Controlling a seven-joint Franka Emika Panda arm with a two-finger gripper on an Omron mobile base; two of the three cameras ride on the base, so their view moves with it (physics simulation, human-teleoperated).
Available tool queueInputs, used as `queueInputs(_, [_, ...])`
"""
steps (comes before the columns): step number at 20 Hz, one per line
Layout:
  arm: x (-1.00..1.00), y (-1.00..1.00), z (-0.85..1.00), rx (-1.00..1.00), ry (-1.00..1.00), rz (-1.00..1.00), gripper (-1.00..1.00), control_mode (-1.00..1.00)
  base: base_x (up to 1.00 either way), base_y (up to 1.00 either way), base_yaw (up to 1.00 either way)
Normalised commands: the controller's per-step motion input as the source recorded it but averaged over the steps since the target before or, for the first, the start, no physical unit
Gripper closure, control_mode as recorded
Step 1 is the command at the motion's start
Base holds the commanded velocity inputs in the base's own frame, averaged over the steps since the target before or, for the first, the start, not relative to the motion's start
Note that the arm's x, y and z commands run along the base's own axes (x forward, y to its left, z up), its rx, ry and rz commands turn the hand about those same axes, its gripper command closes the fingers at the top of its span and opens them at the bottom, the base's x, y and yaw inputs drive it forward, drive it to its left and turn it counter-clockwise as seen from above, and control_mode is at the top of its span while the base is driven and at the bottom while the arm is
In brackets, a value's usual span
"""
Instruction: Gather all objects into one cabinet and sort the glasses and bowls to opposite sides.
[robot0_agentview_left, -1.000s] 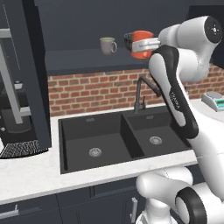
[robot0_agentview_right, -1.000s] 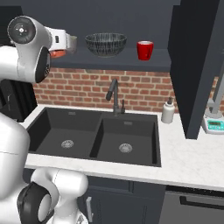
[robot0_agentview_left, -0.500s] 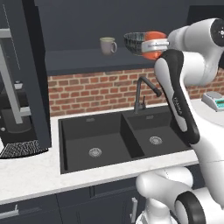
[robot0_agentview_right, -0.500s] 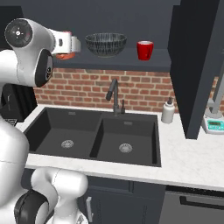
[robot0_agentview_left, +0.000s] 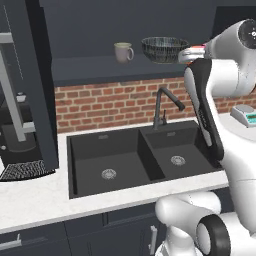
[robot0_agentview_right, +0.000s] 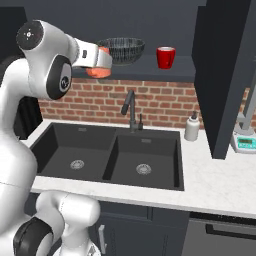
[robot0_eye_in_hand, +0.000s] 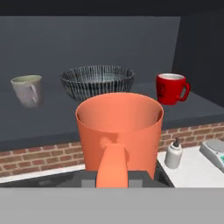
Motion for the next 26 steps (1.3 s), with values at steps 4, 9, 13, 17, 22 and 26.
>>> queueInputs(4, [0.3,-0.72,-0.43,0.0,0.24,-0.21,1.0,-1.0,0.0,0.0,0.0])
queueInputs(9, [0.6,-0.62,-0.05,0.0,0.08,-0.2,1.0,-1.0,0.0,0.0,0.0])
queueInputs(13, [0.68,-0.47,0.0,0.0,0.0,-0.21,1.0,-1.0,0.0,0.0,0.0])
queueInputs(17, [0.69,-0.43,-0.07,0.0,0.01,-0.2,1.0,-1.0,0.0,0.0,0.0])
queueInputs(22, [0.73,-0.27,-0.07,0.03,0.0,-0.15,1.0,-1.0,0.0,0.0,0.0])
queueInputs(26, [0.52,-0.01,0.09,0.01,-0.04,-0.04,1.0,-1.0,0.0,0.0,0.0])
